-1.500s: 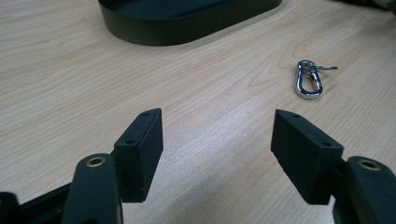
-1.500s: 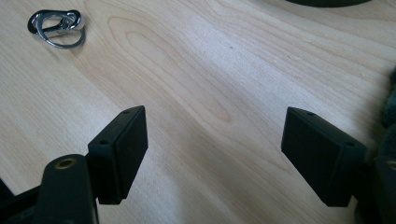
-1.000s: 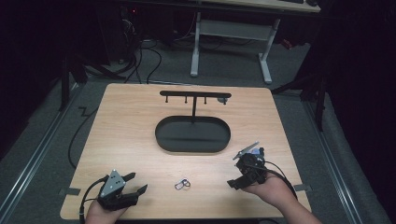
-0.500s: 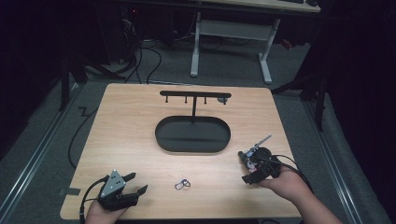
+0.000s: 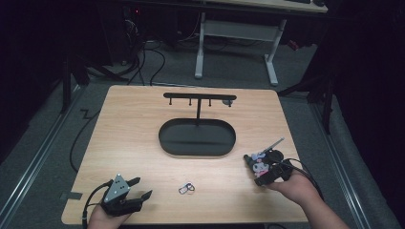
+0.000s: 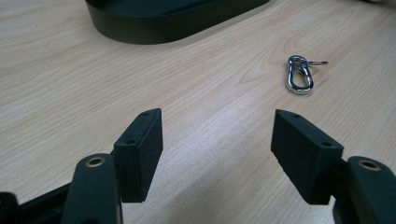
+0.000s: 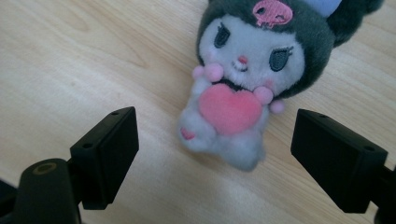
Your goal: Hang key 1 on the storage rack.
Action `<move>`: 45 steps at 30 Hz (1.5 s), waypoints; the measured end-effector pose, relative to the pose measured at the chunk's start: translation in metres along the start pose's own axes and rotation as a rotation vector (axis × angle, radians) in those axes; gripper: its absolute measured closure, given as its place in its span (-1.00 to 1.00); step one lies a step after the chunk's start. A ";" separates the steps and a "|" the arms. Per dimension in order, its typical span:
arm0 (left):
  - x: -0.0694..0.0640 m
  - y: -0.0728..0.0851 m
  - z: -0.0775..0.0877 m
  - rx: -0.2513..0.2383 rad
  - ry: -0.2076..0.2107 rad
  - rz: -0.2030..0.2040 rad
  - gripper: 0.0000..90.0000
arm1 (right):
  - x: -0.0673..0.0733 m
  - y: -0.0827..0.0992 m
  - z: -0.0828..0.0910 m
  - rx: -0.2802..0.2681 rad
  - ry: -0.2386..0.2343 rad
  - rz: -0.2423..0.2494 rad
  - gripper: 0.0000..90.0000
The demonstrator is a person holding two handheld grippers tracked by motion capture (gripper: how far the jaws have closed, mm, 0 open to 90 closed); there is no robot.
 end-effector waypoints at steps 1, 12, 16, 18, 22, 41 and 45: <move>0.000 0.000 0.000 0.001 0.001 0.000 -0.23 | -0.001 0.000 -0.002 0.005 0.000 -0.011 -0.67; -0.001 0.001 0.000 0.003 0.009 -0.001 -0.22 | -0.006 0.001 -0.022 0.018 0.018 -0.065 -0.42; -0.001 0.001 0.000 0.004 0.011 -0.001 -0.22 | -0.007 0.001 -0.022 0.007 0.014 -0.067 -0.17; -0.001 0.001 0.000 0.004 0.012 0.000 -0.22 | -0.007 0.001 -0.021 0.002 0.018 -0.063 -0.13; -0.001 0.001 0.000 0.005 0.012 0.000 -0.22 | -0.004 0.002 -0.017 -0.008 -0.043 0.011 -0.03; 0.000 0.002 0.001 0.006 0.011 0.010 -0.23 | 0.001 0.003 -0.030 0.025 -0.049 -0.024 -0.27; 0.001 0.002 0.001 0.006 0.011 0.013 -0.23 | 0.001 0.002 -0.033 0.023 -0.041 -0.014 -0.09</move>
Point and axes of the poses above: each handheld gripper's, and its own axes: z roughly backward along the jaws, y roughly out of its underside, x roughly to its left, the point moved 5 cm from there along -z, roughly forward along the jaws, and after that the axes turned 8 degrees about -x, right-handed, at the moved point
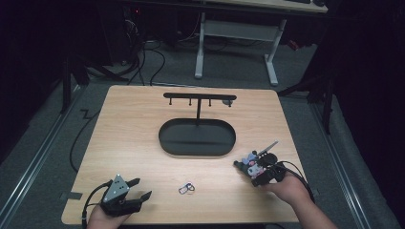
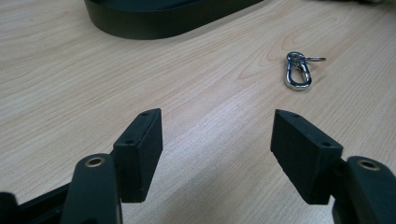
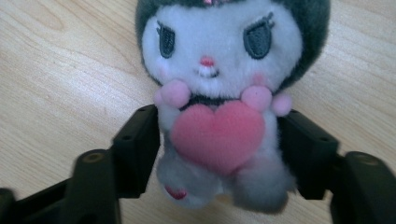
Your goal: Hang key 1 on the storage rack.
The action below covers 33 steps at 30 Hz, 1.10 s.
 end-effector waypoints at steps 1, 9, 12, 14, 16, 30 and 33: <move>0.000 0.000 0.000 0.000 0.000 0.000 -0.23 | 0.000 0.000 0.000 0.000 0.007 0.004 -0.06; -0.001 0.000 0.000 0.001 -0.003 0.000 -0.23 | -0.001 -0.002 -0.002 0.011 0.005 0.009 0.05; 0.000 0.001 0.000 0.003 -0.003 0.003 -0.23 | 0.000 -0.003 -0.001 0.009 0.015 0.013 0.08; 0.000 0.001 0.000 0.003 -0.004 0.003 -0.23 | 0.000 -0.004 0.001 0.010 0.014 0.025 0.09; 0.000 0.001 0.000 0.003 -0.006 0.003 -0.23 | 0.001 -0.005 0.004 0.006 0.010 0.032 0.10; 0.001 0.001 0.001 -0.005 -0.019 0.010 -0.23 | 0.003 -0.009 0.034 -0.033 -0.031 0.020 0.10; 0.000 0.001 0.001 -0.008 -0.021 0.012 -0.23 | 0.003 -0.012 0.041 -0.039 -0.039 0.016 0.10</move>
Point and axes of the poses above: each handheld gripper's, and its own axes: z roughly backward along the jaws, y roughly out of its underside, x roughly to its left, the point moved 5 cm from there along -z, roughly forward along the jaws, and after that the axes turned 8 degrees about -x, right-handed, at the moved point
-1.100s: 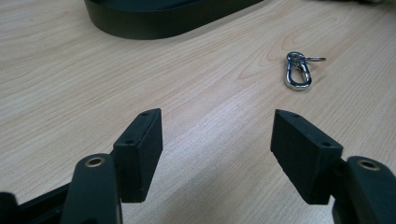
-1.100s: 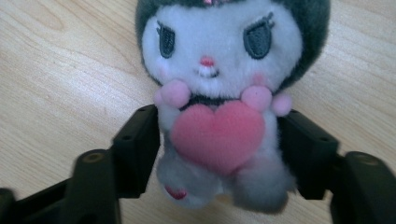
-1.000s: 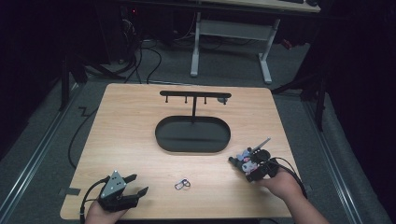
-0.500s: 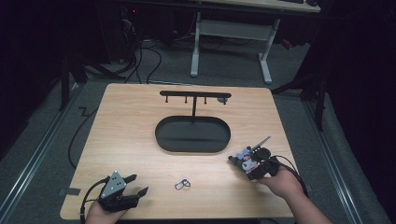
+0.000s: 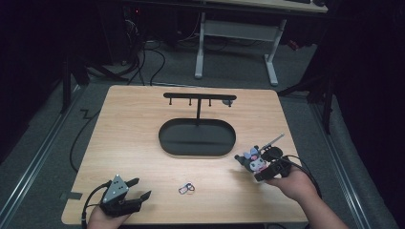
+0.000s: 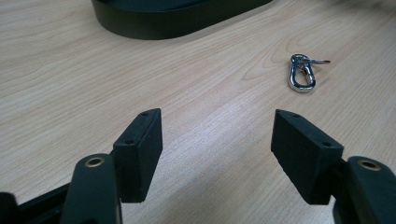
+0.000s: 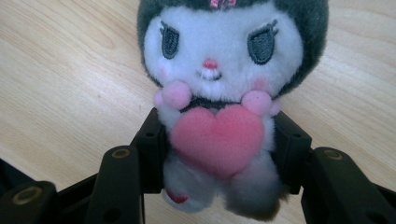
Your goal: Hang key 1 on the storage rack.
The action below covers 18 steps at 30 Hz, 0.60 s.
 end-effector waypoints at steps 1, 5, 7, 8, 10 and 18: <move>0.000 0.000 0.000 0.003 0.000 -0.002 -0.23 | 0.000 -0.001 0.002 0.001 0.000 -0.003 0.10; 0.001 0.000 0.001 0.001 -0.005 -0.001 -0.23 | 0.002 -0.005 0.009 -0.008 -0.015 -0.006 0.10; 0.001 0.000 0.001 0.001 -0.008 0.001 -0.23 | 0.003 -0.007 0.012 -0.005 -0.013 -0.004 0.10; 0.002 0.000 0.001 0.001 -0.009 0.001 -0.23 | 0.004 -0.008 0.013 -0.010 -0.014 -0.002 0.10; 0.002 0.000 0.001 0.002 -0.009 -0.002 -0.23 | 0.004 -0.011 0.016 -0.016 -0.014 0.003 0.10; 0.003 0.001 0.000 0.002 0.000 0.000 -0.23 | 0.008 -0.024 0.022 -0.037 -0.046 -0.028 0.10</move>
Point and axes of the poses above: each handheld gripper's, and its own axes: z roughly backward along the jaws, y roughly out of its underside, x roughly to its left, the point moved 5 cm from there along -z, roughly forward along the jaws, and after that the axes turned 8 degrees about -x, right-handed, at the moved point
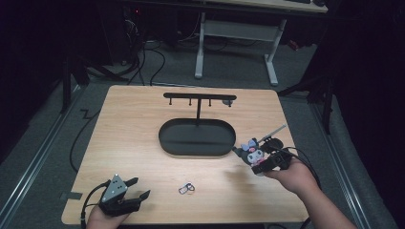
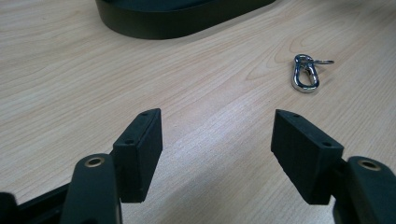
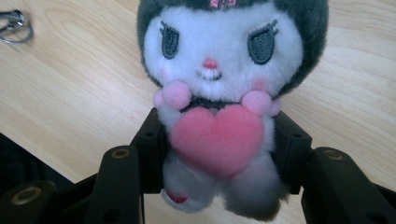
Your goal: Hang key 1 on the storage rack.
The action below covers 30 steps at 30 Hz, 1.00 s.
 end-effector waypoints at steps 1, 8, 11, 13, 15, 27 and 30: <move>0.000 0.000 0.000 0.002 0.002 0.000 -0.23 | 0.001 -0.002 0.000 0.001 -0.002 0.003 0.10; -0.001 0.001 -0.002 0.007 0.007 -0.004 -0.23 | 0.007 -0.020 0.000 0.003 -0.005 0.025 0.10; -0.001 0.001 -0.002 0.009 0.007 0.000 -0.23 | 0.010 -0.027 0.004 -0.003 -0.009 0.021 0.10; 0.000 0.001 -0.001 0.009 0.007 -0.002 -0.23 | 0.010 -0.032 0.007 -0.013 -0.009 0.026 0.10; 0.000 0.001 -0.001 0.006 0.006 -0.001 -0.23 | 0.011 -0.036 0.010 -0.014 -0.013 0.021 0.10; 0.000 0.001 0.000 0.008 0.007 0.001 -0.24 | 0.013 -0.058 0.028 -0.019 -0.022 0.015 0.10; 0.000 0.001 0.000 0.004 0.006 0.001 -0.23 | 0.013 -0.064 0.032 -0.024 -0.026 0.016 0.10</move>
Point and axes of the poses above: each handheld gripper's, and its own axes: z roughly backward along the jaws, y roughly out of its underside, x roughly to its left, the point moved 5 cm from there along -z, roughly forward along the jaws, and after that the axes turned 8 degrees about -x, right-handed, at the moved point
